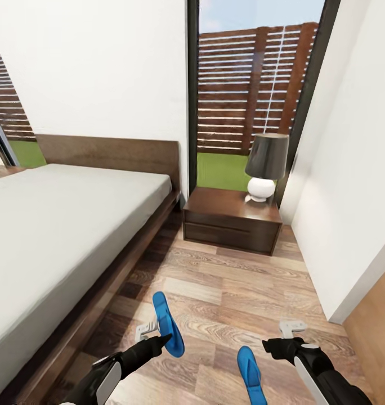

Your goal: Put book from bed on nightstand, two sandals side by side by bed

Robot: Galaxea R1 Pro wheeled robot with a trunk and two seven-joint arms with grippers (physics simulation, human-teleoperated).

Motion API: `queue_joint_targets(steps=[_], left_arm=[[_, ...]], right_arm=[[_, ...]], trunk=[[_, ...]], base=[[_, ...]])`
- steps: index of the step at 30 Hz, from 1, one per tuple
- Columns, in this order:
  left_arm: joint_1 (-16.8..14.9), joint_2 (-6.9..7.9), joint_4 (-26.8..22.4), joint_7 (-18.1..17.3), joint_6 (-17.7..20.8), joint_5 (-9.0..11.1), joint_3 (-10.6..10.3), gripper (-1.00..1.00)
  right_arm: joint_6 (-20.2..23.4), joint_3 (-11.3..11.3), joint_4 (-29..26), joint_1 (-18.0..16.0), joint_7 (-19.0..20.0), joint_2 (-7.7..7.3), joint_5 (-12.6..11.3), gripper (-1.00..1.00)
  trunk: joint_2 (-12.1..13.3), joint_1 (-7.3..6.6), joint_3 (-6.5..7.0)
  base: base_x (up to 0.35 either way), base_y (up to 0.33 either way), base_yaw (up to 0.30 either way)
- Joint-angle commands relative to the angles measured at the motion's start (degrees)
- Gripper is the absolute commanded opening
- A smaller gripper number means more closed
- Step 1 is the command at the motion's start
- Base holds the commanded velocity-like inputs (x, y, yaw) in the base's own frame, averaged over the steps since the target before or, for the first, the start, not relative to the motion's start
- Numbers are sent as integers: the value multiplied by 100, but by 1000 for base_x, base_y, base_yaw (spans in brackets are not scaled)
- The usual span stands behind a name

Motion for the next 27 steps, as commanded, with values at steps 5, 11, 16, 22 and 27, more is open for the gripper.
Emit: queue_joint_targets(steps=[5, 11, 16, 22, 27], left_arm=[[-2, 2, -4, -16, 60, 65, 9, -100], [-2, 0, -4, -9, 60, 65, 3, -100], [-2, 0, -4, -5, 60, 65, 2, -100], [-2, 0, -4, 0, 60, 65, 6, -100], [-2, 0, -4, 0, 60, 65, 4, -100]], right_arm=[[19, 26, -7, -4, -45, -5, -56, 100], [19, 27, -7, -4, -45, 0, -54, 100], [19, 27, -7, -4, -45, 1, -53, 100], [19, 27, -7, -4, -45, 1, -51, 100], [19, 27, -7, -4, -45, 2, -52, 100]], trunk=[[-204, 109, -95], [-445, 241, -203], [-529, 293, -305], [-537, 308, -438], [-544, 321, -549]], base=[[0, 0, 0], [0, 0, 0], [0, 0, 0], [0, 0, 0], [0, 0, 0]])
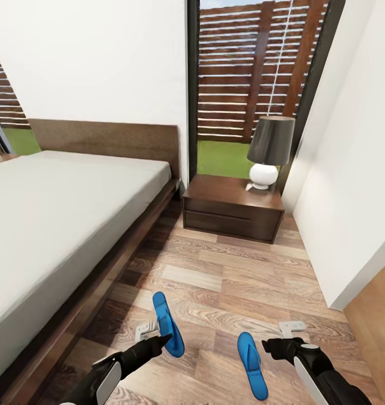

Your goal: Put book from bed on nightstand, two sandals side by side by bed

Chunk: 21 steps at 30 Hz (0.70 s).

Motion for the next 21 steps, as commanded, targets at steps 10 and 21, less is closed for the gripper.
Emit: queue_joint_targets(steps=[10, 21], left_arm=[[-2, 1, -4, -14, 60, 67, 2, -100], [-2, 8, -4, -27, 60, 71, 14, -100]], right_arm=[[-1459, 58, 565, -3, -45, 2, -43, 100], [-2501, 63, 1501, -3, -45, 10, -33, 100]], trunk=[[-16, 24, -227], [-31, 53, -471]], base=[[0, 0, 0], [0, 0, 0]])
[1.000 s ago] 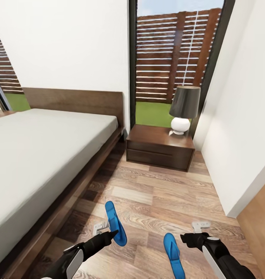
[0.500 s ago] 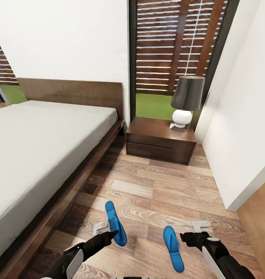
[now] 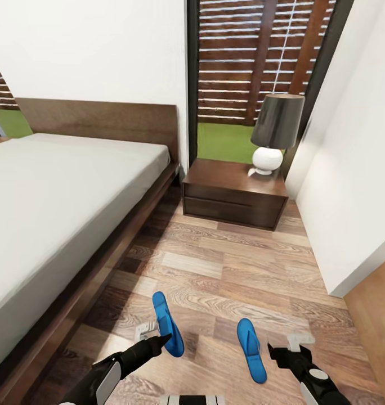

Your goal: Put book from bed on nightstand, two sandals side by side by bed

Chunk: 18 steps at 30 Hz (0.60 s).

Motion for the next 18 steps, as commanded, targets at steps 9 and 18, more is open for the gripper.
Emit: queue_joint_targets(steps=[9, 18], left_arm=[[-2, 1, -4, -8, 60, 68, -2, -100], [-2, 1, -4, -7, 60, 71, -7, -100]], right_arm=[[-250, 52, 46, -2, -42, 23, -58, 100], [-296, 388, 279, -2, 3, 436, -19, 100]], trunk=[[-14, 22, -205], [-26, 45, -404]], base=[[0, 0, 0], [0, 0, 0]])
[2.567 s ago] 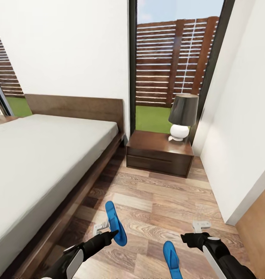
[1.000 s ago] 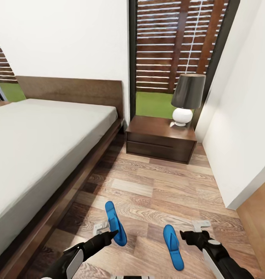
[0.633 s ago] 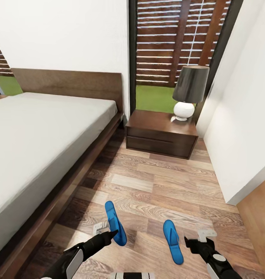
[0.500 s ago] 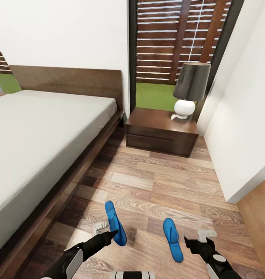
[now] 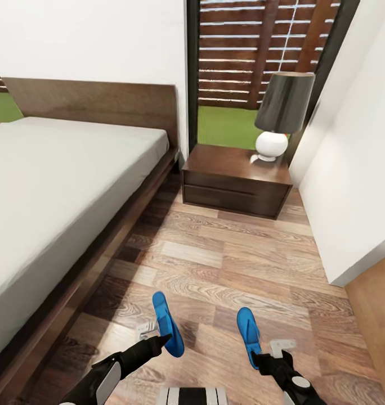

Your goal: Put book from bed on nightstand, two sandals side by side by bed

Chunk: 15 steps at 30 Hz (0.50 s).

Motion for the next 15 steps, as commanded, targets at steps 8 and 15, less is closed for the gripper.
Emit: queue_joint_targets(steps=[8, 15], left_arm=[[-2, 9, -4, -22, 67, 67, 18, -100], [-2, 271, -99, -51, 79, 85, 48, -100]], right_arm=[[23, 392, 0, -2, -43, 4, -43, 100], [38, 369, -176, -2, -44, -13, -52, 100]], trunk=[[-13, 19, -182], [-22, 37, -337]], base=[[0, 0, 0], [0, 0, 0]])
